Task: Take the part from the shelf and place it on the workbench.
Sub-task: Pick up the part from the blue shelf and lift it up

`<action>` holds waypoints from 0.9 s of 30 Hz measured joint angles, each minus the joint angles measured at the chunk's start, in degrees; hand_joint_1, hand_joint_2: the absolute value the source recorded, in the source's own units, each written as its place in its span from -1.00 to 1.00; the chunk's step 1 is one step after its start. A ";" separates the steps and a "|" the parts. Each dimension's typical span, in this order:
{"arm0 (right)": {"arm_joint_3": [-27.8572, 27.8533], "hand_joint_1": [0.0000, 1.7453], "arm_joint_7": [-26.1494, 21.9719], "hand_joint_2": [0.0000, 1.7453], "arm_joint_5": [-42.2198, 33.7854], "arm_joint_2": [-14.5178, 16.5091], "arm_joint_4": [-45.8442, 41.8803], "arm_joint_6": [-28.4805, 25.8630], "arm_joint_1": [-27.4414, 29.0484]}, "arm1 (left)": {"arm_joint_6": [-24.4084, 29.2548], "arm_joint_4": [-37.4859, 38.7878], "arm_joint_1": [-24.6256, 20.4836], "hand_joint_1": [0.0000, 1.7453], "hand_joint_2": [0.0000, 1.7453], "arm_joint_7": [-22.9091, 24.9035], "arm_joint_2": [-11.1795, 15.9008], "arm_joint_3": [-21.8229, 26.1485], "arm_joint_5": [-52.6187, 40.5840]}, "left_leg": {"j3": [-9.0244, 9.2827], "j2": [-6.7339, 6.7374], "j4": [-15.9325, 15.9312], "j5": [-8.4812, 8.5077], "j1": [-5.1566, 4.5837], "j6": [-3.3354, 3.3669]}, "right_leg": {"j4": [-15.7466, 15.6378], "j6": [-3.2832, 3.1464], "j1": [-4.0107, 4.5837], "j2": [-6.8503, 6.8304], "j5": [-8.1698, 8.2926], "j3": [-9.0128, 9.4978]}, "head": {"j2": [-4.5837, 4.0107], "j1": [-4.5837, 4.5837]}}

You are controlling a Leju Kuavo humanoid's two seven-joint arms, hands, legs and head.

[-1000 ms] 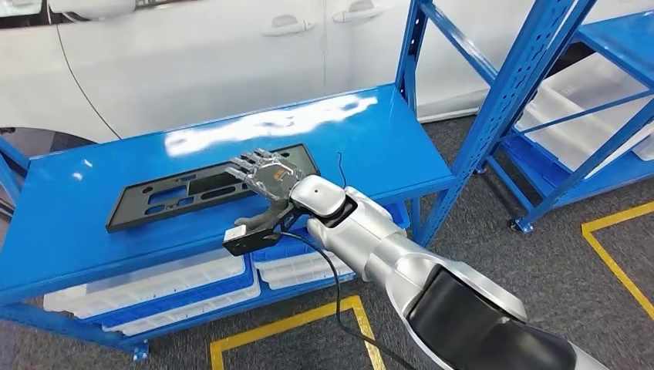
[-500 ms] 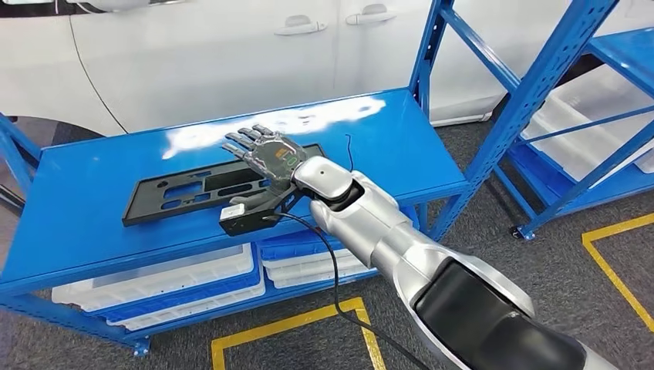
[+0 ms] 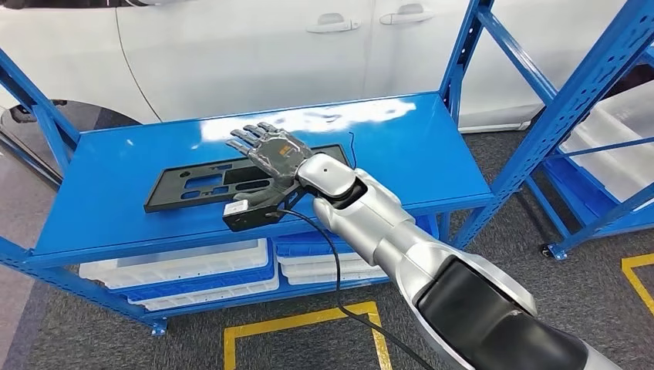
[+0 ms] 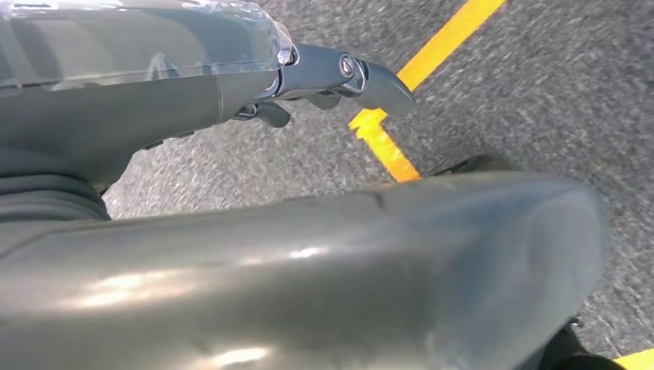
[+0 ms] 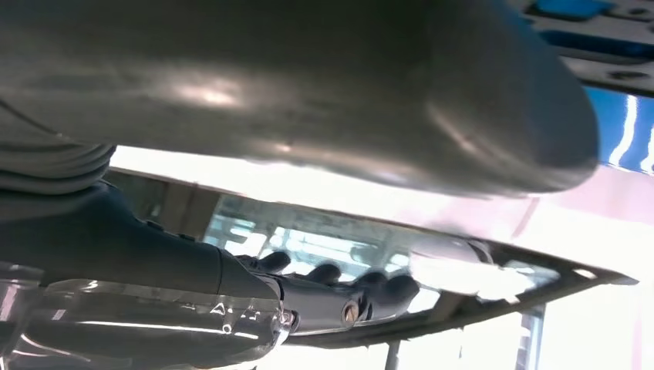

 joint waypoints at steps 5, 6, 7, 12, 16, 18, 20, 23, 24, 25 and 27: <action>0.00 -1.00 0.04 -1.00 0.00 -0.11 -0.05 0.11 0.30 | -0.01 0.01 -0.03 -1.00 -1.00 0.03 0.02 0.00 -0.02 | -6.01 3.35 11.94 -3.91 0.32 -0.84 | -0.04 -0.40 0.27 -3.59 -0.47 0.31 | 0.00 -0.02; 0.00 -1.00 0.05 -1.00 0.00 -0.11 -0.06 0.15 0.30 | -0.02 0.01 -0.01 -1.00 -1.00 0.03 0.03 0.00 -0.03 | -4.54 3.71 9.02 -2.04 0.32 -0.77 | -0.02 -0.31 0.29 -4.27 -0.62 0.48 | 0.00 -0.02; 0.00 -1.00 0.07 -1.00 0.00 -0.11 -0.07 0.17 0.26 | -0.02 0.01 -0.03 -1.00 -1.00 0.03 0.04 0.00 -0.05 | -2.36 4.73 4.75 0.02 0.24 -0.58 | 0.00 -0.18 0.34 -4.92 -0.82 0.74 | 0.00 -0.02; -0.04 -1.00 0.13 -1.00 0.01 -0.18 -0.09 0.16 -0.01 | -0.03 0.01 -0.30 -1.00 -1.00 0.01 0.04 0.00 -0.13 | 1.84 6.58 -3.64 2.43 -0.74 1.55 | 0.07 1.03 1.05 -7.67 -1.60 1.59 | 0.00 -0.02; -0.09 -1.00 0.20 -1.00 0.04 -0.33 -0.14 0.15 -0.14 | -0.05 0.01 -0.38 -1.00 -1.00 0.01 0.01 0.01 -0.16 | 2.00 4.47 -4.17 2.93 -0.23 2.74 | 6.52 2.11 0.41 -3.35 -5.84 -0.93 | 0.00 -0.01; -0.09 -1.00 0.23 -1.00 0.15 -0.65 -0.12 0.19 0.14 | -0.13 0.01 -0.52 -1.00 -1.00 0.02 0.00 0.01 -0.20 | 1.92 3.48 -4.11 2.97 -0.25 2.99 | 14.32 2.25 0.32 -1.59 -8.98 -4.88 | 0.00 -0.02; -0.09 -1.00 0.29 -1.00 0.25 -0.91 -0.09 0.22 0.43 | -0.21 0.01 -0.49 -1.00 -1.00 0.04 0.00 0.01 -0.23 | 1.91 2.53 -3.98 2.93 -0.28 2.98 | 16.64 2.20 0.31 -1.28 -8.35 -6.61 | 0.00 -0.01; -0.11 -1.00 0.56 -1.00 0.19 -1.01 -0.08 0.23 0.26 | -0.22 0.00 -0.53 -1.00 -1.00 0.04 -0.02 0.00 -0.23 | 1.90 1.57 -3.52 2.61 -0.34 2.58 | 6.54 1.63 0.34 -0.88 -2.23 -2.62 | 0.00 0.00; -0.14 -1.00 0.67 -1.00 0.14 -1.00 -0.08 0.23 0.17 | -0.22 0.00 -0.56 -1.00 -1.00 0.03 -0.03 0.00 -0.22 | 1.77 1.37 -3.33 2.47 -0.40 2.36 | 3.47 1.43 0.38 -0.66 -1.01 -1.37 | 0.00 0.00; -0.16 -1.00 0.79 -1.00 0.10 -1.00 -0.08 0.25 0.14 | -0.22 0.01 -0.56 -1.00 -1.00 0.03 -0.04 0.01 -0.21 | 1.62 1.24 -3.18 2.39 -0.42 2.09 | 1.69 1.26 0.45 -0.45 -0.49 -0.70 | 0.00 -0.01; -0.20 -1.00 0.89 -1.00 0.07 -0.96 -0.08 0.28 0.16 | -0.22 0.01 -0.52 -1.00 -1.00 0.02 -0.03 0.01 -0.20 | 1.44 1.14 -3.18 2.37 -0.42 1.49 | 0.96 0.87 0.59 -0.37 -0.46 -0.62 | 0.00 -0.02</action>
